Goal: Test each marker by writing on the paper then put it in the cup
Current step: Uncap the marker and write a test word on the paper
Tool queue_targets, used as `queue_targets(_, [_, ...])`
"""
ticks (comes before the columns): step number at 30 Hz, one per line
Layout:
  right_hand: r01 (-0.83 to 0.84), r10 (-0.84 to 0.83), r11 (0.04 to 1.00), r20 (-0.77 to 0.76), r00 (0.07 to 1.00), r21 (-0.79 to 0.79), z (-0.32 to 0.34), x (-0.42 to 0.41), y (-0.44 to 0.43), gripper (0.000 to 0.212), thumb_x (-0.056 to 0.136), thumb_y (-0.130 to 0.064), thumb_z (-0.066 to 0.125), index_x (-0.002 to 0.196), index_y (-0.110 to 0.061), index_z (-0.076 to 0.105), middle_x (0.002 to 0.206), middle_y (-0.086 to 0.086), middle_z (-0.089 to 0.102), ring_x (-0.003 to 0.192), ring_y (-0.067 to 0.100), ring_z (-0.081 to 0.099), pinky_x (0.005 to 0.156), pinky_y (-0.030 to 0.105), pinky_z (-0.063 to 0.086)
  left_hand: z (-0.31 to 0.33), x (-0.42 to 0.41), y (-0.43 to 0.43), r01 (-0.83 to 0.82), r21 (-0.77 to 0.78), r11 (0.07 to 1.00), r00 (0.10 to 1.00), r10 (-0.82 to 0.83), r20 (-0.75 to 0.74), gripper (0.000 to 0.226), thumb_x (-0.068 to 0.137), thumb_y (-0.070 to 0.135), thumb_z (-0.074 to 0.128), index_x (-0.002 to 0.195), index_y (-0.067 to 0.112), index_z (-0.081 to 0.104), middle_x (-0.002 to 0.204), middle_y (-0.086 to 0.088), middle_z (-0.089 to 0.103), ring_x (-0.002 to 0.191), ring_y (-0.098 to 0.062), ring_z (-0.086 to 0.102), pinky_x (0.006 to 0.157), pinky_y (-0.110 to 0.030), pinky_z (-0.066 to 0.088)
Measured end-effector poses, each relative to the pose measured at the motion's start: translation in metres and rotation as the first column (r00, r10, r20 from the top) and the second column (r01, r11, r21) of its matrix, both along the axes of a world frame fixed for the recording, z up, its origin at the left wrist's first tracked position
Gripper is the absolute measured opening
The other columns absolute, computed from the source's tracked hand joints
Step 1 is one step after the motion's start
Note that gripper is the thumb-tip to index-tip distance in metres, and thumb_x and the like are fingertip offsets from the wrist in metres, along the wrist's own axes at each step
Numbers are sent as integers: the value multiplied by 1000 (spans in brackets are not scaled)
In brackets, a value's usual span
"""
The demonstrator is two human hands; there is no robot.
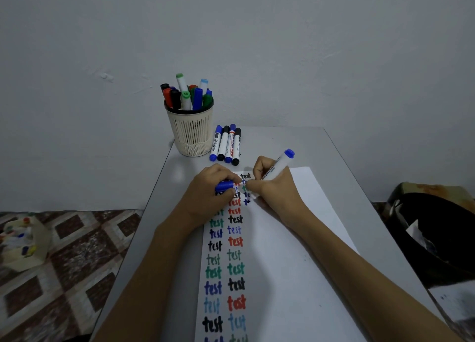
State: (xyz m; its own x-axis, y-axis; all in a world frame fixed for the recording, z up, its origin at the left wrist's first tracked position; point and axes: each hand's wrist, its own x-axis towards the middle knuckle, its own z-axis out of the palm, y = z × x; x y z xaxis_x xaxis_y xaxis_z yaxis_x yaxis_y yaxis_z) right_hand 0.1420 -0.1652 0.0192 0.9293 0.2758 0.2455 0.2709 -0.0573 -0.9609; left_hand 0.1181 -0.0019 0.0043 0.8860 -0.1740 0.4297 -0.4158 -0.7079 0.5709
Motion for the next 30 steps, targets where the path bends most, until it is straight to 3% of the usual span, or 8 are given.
queue_targets(13, [2, -2, 999, 16, 1000, -39, 0, -2, 0, 41, 69, 19, 62, 57, -13, 39, 53, -2, 41, 48, 1, 42, 47, 15, 40, -1, 1, 0, 0, -5, 1000, 1000, 0, 4, 22, 82, 8, 62, 104, 10, 65, 99, -2, 57, 86, -18, 57, 77, -33, 50])
queue_targets(17, [56, -56, 998, 13, 998, 21, 0, -1, -1, 40, 70, 20, 60, 58, -11, 39, 54, -3, 42, 51, 6, 44, 48, 18, 39, 0, 0, 0, -11, -12, 1000, 1000, 11, -12, 22, 83, 9, 62, 105, 11, 65, 101, 0, 56, 86, -16, 57, 77, -31, 51])
queue_targets(24, [51, -50, 998, 17, 999, -28, 0, -1, 1, 38, 71, 18, 60, 60, -10, 39, 59, 8, 41, 59, 20, 44, 54, 27, 41, -1, 2, 1, -14, -13, 1000, 1000, 14, -18, 22, 82, 9, 62, 104, 11, 66, 102, -3, 58, 85, -15, 57, 77, -30, 51])
queue_targets(27, [57, -57, 998, 4, 998, -5, 0, 1, -2, 38, 70, 18, 61, 59, -11, 39, 56, 3, 42, 55, 14, 46, 52, 25, 42, -1, 1, 1, -5, -8, 1000, 1000, 5, -15, 22, 83, 9, 62, 104, 11, 65, 102, -3, 58, 86, -15, 57, 77, -29, 50])
queue_targets(30, [99, -99, 994, -2, 995, 45, -2, 2, -2, 38, 71, 18, 61, 59, -11, 40, 59, 7, 46, 64, 26, 52, 56, 33, 44, 0, 1, 1, -7, -8, 1000, 1000, 7, -27, 22, 83, 10, 62, 105, 11, 65, 103, -2, 58, 88, -16, 57, 80, -29, 50])
